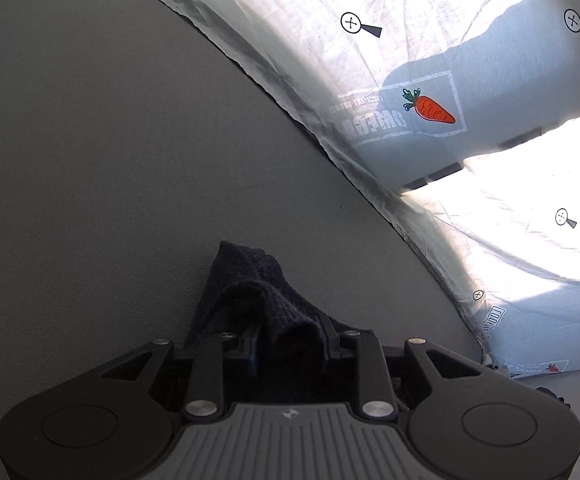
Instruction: Fold clothes
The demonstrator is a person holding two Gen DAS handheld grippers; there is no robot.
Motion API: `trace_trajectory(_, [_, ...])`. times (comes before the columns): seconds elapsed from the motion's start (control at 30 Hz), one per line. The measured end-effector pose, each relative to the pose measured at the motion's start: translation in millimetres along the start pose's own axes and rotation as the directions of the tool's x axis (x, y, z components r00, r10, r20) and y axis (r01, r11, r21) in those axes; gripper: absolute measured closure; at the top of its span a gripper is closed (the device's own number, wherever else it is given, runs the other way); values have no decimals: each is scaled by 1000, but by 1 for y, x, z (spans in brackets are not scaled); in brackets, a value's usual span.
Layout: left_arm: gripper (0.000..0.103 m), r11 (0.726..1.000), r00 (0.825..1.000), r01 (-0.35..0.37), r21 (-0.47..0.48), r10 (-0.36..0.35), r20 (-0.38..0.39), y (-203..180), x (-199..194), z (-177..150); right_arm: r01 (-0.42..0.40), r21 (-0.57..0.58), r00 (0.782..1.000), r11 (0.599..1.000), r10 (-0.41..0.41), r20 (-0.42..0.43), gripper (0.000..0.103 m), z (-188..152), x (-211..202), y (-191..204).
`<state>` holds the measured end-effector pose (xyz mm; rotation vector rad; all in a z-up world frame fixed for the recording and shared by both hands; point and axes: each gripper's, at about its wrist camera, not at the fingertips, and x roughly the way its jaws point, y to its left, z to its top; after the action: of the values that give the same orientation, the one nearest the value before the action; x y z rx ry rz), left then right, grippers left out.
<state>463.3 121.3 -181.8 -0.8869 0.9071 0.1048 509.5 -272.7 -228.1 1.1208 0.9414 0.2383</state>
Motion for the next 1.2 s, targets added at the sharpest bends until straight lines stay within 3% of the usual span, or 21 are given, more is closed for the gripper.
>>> trace_trajectory(0.07, [69,1000,1000,12,-1,-12,20,7,-6,-5,69,-178,995,982,-55,82,71,1,-12,17])
trace_trajectory(0.17, [45,1000,996,-3,10,2,89,9,-22,-7,121,-358,990,926,-88,109,70,-1,-20,33])
trace_trajectory(0.2, [33,1000,992,-12,20,10,127,8,-29,-6,131,-407,989,904,-94,110,69,-2,-21,38])
trace_trajectory(0.23, [30,999,986,-20,30,14,165,7,-37,-6,129,-437,990,890,-94,102,64,-6,-21,40])
trace_trajectory(0.33, [24,998,978,5,70,-20,208,4,-53,2,120,-486,993,866,-101,65,58,-22,-14,42])
trace_trajectory(0.43, [24,989,980,-74,128,48,195,1,-50,-1,113,-491,992,864,-125,9,57,-38,-2,35])
trace_trajectory(0.53, [24,957,978,-185,225,156,142,2,-30,-22,107,-513,987,852,-154,-50,51,-52,15,28])
trace_trajectory(0.6, [24,922,964,-266,281,245,108,6,-14,-40,85,-516,984,852,-154,-91,70,-58,26,21])
trace_trajectory(0.63, [24,908,956,-292,300,276,96,10,-10,-49,88,-512,986,854,-149,-80,93,-60,25,19])
trace_trajectory(0.7, [24,908,950,-312,280,298,90,23,-9,-63,91,-519,994,850,-108,-3,95,-63,11,28])
trace_trajectory(0.77, [24,941,963,-268,207,256,83,32,-14,-70,141,-591,987,794,-65,148,96,-75,-21,52])
trace_trajectory(0.83, [22,949,969,-245,198,235,73,36,-17,-72,232,-709,962,666,-51,267,96,-95,-45,78])
trace_trajectory(0.9, [22,936,963,-270,223,261,72,35,-16,-74,308,-781,946,544,-91,311,96,-110,-42,84])
trace_trajectory(1.0, [19,932,962,-274,239,266,66,31,-15,-71,392,-812,915,433,-272,297,91,-110,2,57])
trace_trajectory(1.07, [20,926,962,-273,262,263,74,27,-20,-66,412,-814,896,410,-345,281,80,-104,17,45])
trace_trajectory(1.1, [20,915,959,-282,289,267,90,25,-22,-64,405,-798,902,446,-335,271,78,-99,14,45])
trace_trajectory(1.17, [20,899,959,-282,335,263,102,23,-23,-60,387,-763,916,517,-312,254,55,-91,8,45])
trace_trajectory(1.2, [20,899,964,-267,347,251,91,24,-21,-57,346,-753,933,560,-290,213,51,-85,5,45])
